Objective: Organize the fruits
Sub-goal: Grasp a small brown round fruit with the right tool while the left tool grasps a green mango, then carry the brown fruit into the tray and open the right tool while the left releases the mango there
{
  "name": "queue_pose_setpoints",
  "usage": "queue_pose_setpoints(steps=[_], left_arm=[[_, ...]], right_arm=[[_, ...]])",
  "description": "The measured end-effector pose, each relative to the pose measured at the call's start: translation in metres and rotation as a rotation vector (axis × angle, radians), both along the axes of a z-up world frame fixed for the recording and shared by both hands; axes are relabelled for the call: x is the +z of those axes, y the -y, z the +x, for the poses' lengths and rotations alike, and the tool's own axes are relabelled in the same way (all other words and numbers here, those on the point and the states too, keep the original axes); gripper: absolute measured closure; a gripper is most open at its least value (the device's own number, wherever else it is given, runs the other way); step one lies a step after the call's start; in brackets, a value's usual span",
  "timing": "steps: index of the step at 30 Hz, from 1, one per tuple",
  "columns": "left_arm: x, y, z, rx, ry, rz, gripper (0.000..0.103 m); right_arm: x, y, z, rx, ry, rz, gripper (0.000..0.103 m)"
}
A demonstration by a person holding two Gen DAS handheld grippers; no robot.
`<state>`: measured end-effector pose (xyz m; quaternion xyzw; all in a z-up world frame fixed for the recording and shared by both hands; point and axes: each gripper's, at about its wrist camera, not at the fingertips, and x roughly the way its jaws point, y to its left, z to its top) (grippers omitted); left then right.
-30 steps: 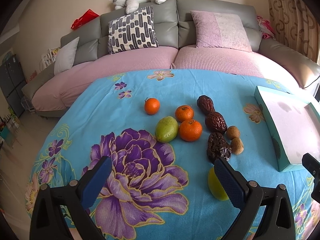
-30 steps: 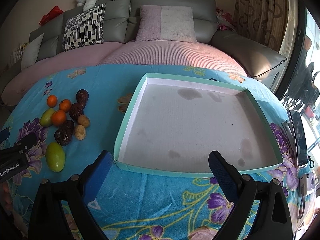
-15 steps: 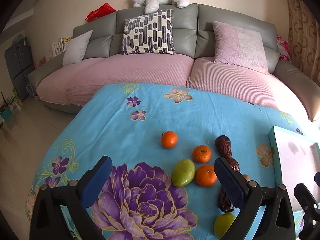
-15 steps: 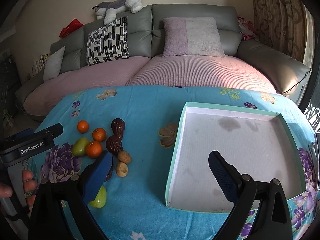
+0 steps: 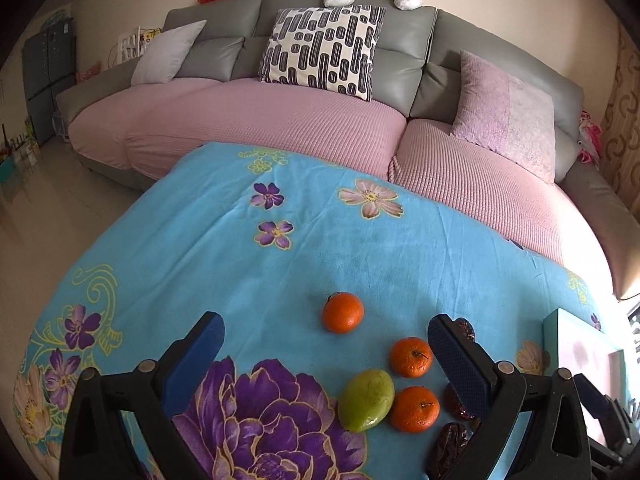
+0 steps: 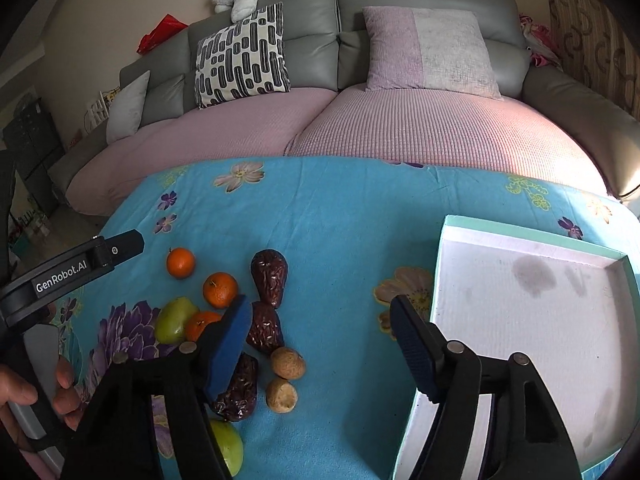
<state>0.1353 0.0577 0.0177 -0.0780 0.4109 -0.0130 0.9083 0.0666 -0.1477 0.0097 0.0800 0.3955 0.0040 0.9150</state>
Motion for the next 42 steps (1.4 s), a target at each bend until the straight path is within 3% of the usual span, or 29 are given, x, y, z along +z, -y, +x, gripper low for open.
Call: queue_pose_setpoints(steps=[3,7,9,14,21,29,36,42], left_arm=[[-0.017,0.002,0.002,-0.021,-0.055,-0.041,0.002],[-0.036,0.008,0.004,-0.044,-0.117,-0.065,0.014],[-0.044,0.01,0.004,-0.049,-0.146,-0.076,0.014],[-0.06,0.014,0.003,-0.077,-0.208,-0.121,0.036],[-0.058,0.017,0.0,-0.112,-0.21,-0.186,0.06],[-0.05,0.014,-0.006,-0.102,-0.18,-0.164,0.061],[-0.014,0.011,-0.022,-0.114,-0.073,-0.171,0.061],[0.01,0.03,-0.035,-0.189,-0.02,-0.185,0.061]], right_arm=[[-0.017,-0.007,0.004,0.032,-0.05,-0.007,0.039],[-0.034,-0.013,0.006,0.054,-0.097,-0.003,0.042],[-0.039,-0.015,0.005,0.066,-0.11,-0.002,0.048],[-0.049,-0.016,0.001,0.084,-0.139,0.009,0.058],[-0.049,-0.019,-0.004,0.108,-0.126,0.045,0.075],[-0.035,-0.015,-0.014,0.09,-0.068,0.061,0.076],[-0.012,0.006,-0.031,0.022,-0.003,0.054,0.076],[-0.002,0.034,-0.046,-0.071,0.009,0.028,0.076]])
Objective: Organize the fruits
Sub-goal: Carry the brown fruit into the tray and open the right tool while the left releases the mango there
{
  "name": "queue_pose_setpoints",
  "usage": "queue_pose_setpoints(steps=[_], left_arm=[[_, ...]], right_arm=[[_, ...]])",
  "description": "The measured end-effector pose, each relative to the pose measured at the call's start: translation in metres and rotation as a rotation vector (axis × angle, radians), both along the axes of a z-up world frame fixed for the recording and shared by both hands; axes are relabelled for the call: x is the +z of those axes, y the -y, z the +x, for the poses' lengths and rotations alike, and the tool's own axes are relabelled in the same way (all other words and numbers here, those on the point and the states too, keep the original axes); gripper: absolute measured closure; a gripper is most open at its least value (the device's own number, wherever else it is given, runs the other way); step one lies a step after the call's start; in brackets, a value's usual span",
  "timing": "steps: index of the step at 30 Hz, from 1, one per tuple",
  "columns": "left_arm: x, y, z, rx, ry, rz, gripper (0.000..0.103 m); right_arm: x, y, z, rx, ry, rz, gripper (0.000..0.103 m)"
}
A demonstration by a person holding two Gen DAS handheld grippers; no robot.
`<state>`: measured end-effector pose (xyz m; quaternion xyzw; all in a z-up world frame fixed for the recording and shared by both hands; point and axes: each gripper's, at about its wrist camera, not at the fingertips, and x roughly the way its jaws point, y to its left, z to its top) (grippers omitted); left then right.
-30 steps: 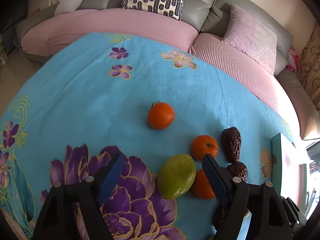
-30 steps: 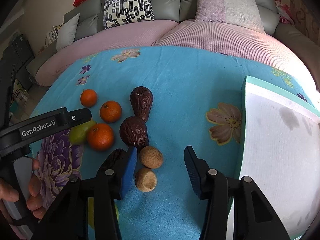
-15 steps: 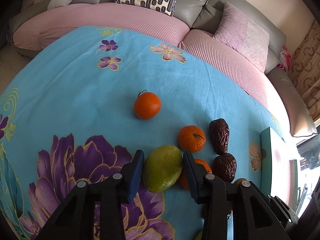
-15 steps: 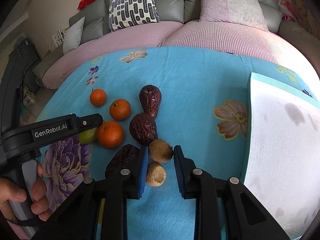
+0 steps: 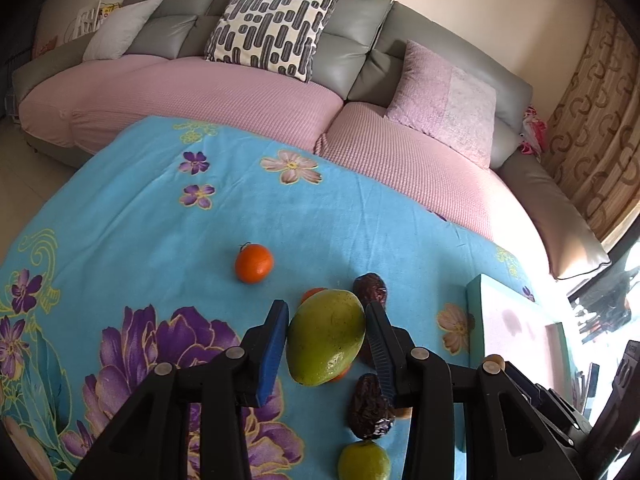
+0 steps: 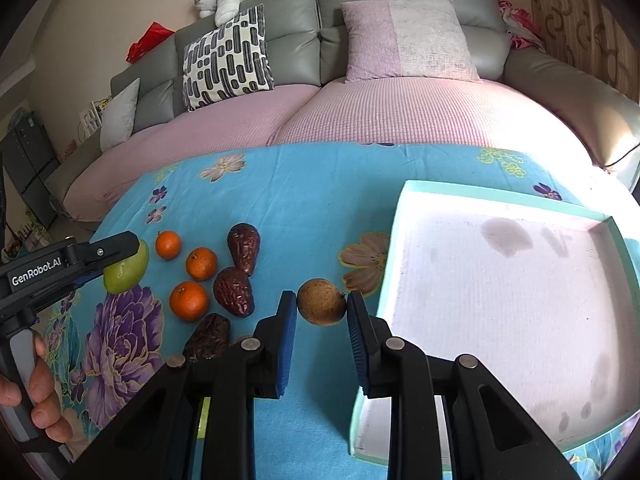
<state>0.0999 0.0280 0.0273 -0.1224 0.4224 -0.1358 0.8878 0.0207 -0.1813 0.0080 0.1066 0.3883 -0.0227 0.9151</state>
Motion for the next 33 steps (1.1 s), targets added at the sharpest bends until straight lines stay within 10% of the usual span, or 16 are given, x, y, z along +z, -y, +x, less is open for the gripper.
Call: queue_pose_setpoints(steps=[18,33], left_arm=[[0.014,0.144,-0.055,-0.412,0.084,0.02,0.061],[-0.025,0.206,-0.076,-0.559,0.064,0.077,0.061]], right_arm=[[0.02,0.133,-0.065,-0.425,-0.014,-0.058,0.076],[0.003,0.18,-0.091,-0.559,-0.106,-0.075,0.076]])
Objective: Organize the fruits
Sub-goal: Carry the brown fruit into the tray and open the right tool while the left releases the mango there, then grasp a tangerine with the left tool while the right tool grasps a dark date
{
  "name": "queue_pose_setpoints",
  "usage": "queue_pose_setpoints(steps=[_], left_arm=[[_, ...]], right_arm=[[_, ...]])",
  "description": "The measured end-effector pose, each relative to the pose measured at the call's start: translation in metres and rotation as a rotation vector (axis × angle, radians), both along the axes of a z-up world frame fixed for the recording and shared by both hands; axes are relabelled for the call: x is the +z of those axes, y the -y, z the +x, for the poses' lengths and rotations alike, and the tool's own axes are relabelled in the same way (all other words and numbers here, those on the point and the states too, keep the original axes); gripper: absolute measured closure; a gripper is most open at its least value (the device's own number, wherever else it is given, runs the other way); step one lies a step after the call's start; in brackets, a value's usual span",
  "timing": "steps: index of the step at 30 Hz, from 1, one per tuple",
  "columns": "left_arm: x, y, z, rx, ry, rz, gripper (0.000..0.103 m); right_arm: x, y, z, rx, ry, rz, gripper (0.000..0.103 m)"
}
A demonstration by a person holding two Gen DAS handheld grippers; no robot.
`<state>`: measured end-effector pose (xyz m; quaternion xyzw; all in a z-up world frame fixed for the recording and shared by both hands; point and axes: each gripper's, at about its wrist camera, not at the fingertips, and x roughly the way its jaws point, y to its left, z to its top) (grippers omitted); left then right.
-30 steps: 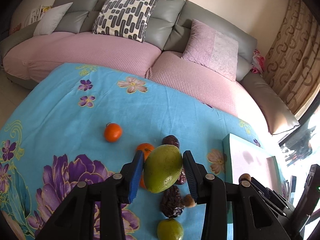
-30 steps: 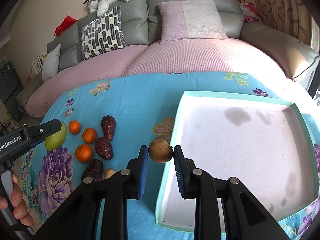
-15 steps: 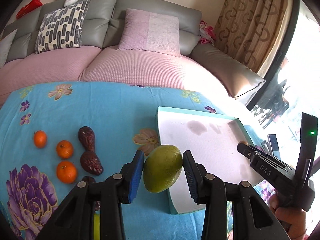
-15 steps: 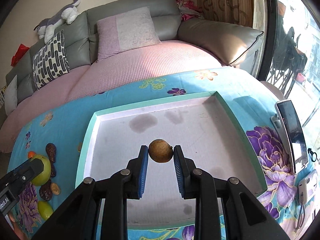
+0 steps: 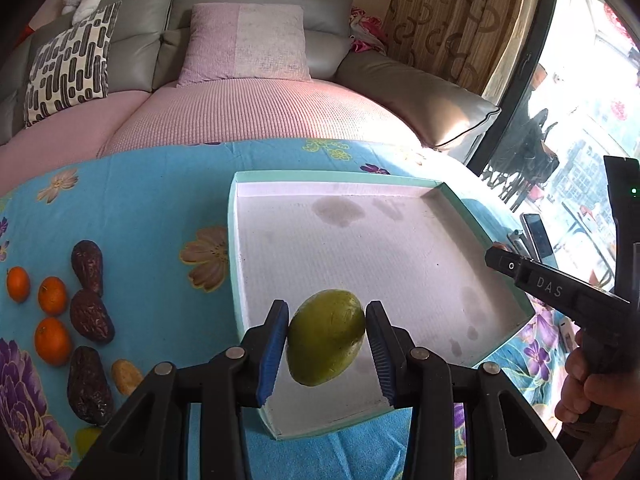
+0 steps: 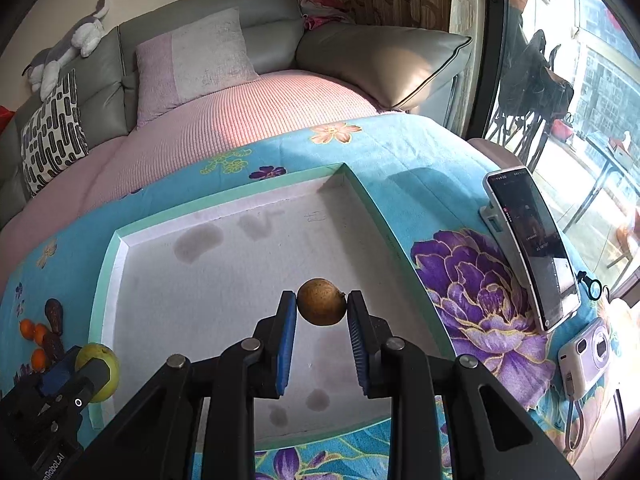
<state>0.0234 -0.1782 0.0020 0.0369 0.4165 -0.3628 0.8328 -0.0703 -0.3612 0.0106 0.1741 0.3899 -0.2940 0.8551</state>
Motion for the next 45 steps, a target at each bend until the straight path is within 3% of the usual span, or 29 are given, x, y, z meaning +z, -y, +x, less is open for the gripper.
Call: queue_pose_setpoints(steps=[11,19,23,30,36,41,42,44,45], left_arm=[[-0.025,0.013,-0.001,-0.02,-0.035,0.064,0.061],[-0.023,0.014,0.0,-0.021,-0.045,0.067,0.06],[-0.019,0.012,0.0,-0.018,-0.04,0.058,0.059],[0.002,-0.003,0.002,0.011,-0.008,0.03,0.059],[0.015,-0.04,0.023,0.154,0.012,0.025,0.049],[0.011,-0.08,0.049,0.327,0.002,0.066,0.041],[0.01,-0.089,0.054,0.363,-0.004,0.076,0.038],[0.006,-0.106,0.062,0.435,-0.003,0.105,0.022],[0.004,-0.115,0.065,0.47,0.002,0.124,0.018]], right_arm=[[-0.035,0.012,0.008,-0.011,-0.084,0.078,0.076],[-0.031,0.011,0.008,-0.011,-0.085,0.07,0.076],[-0.027,0.011,0.008,-0.01,-0.076,0.062,0.065],[-0.012,0.008,0.006,-0.011,-0.038,0.031,0.065],[-0.007,-0.002,0.009,0.017,-0.018,0.016,0.065],[-0.005,-0.017,0.019,0.065,-0.008,0.009,0.065],[-0.004,-0.021,0.022,0.08,-0.004,0.008,0.063],[-0.004,-0.03,0.026,0.108,0.003,0.008,0.044],[-0.003,-0.034,0.029,0.123,0.005,0.007,0.041]])
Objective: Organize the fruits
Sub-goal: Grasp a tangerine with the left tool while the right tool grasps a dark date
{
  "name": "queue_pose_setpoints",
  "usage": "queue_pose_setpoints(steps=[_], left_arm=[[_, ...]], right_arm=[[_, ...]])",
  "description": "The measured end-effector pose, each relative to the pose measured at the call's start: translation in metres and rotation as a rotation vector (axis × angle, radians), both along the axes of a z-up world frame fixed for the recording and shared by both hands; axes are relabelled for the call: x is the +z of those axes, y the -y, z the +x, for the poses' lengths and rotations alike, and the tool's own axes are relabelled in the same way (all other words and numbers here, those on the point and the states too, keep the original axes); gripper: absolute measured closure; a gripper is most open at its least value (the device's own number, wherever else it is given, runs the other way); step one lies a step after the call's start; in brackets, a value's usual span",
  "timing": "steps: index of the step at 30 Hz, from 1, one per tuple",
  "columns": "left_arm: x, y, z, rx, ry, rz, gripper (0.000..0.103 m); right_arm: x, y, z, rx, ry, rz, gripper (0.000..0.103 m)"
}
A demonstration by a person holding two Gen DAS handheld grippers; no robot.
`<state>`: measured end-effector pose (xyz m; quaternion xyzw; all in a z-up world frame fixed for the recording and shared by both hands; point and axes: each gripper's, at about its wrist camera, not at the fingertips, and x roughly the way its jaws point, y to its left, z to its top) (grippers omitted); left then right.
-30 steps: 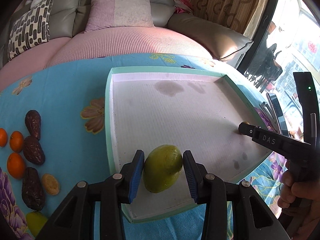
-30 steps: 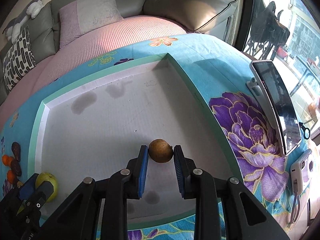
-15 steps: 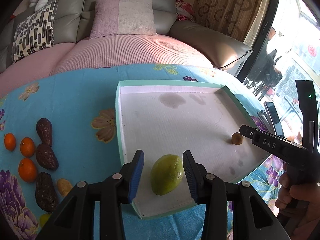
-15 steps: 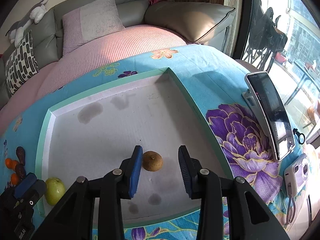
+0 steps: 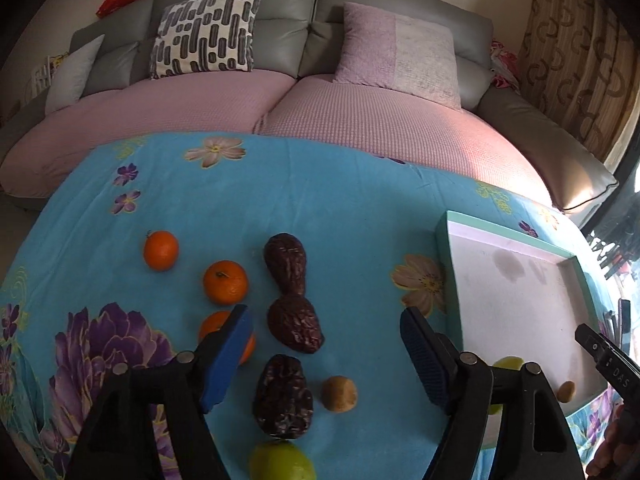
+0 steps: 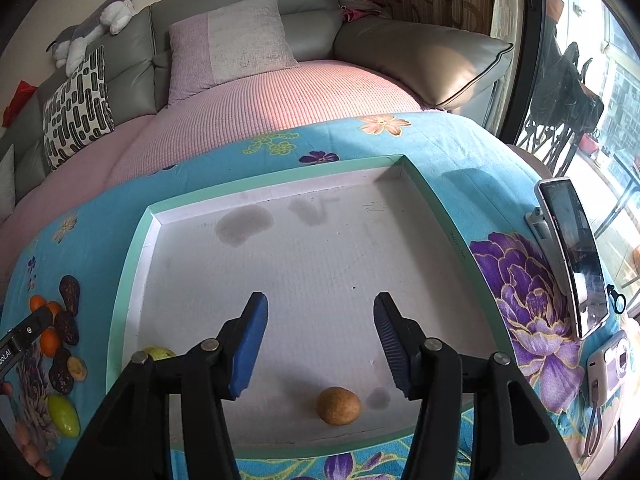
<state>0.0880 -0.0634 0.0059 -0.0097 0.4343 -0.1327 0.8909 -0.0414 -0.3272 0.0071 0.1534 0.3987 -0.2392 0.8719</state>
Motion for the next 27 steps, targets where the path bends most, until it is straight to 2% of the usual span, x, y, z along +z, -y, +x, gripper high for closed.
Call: queue_pose_setpoints(steps=[3,5,10,17,20,24,27], left_arm=[[-0.004,-0.023,0.009,0.094,0.0,0.047,0.009],[-0.005,-0.037,0.011,0.142,0.002,0.054,0.001],[-0.003,-0.062,0.011,0.21,0.032,0.058,0.0],[0.0,-0.076,0.013,0.223,0.086,0.061,0.0],[0.003,-0.084,0.014,0.227,0.114,0.031,0.0],[0.009,-0.096,0.012,0.254,0.154,-0.02,0.0],[0.009,-0.105,0.014,0.263,0.153,-0.041,0.0]], right_arm=[[-0.001,-0.012,0.008,0.04,0.006,-0.001,0.034],[-0.001,-0.019,0.012,0.061,0.016,0.001,0.02],[-0.002,-0.039,0.022,0.129,0.031,-0.015,0.013],[0.0,-0.065,0.031,0.187,0.089,-0.055,0.012],[0.005,-0.074,0.034,0.2,0.128,-0.071,0.012],[0.009,-0.084,0.037,0.21,0.19,-0.043,0.012],[0.011,-0.092,0.041,0.221,0.206,-0.025,0.012]])
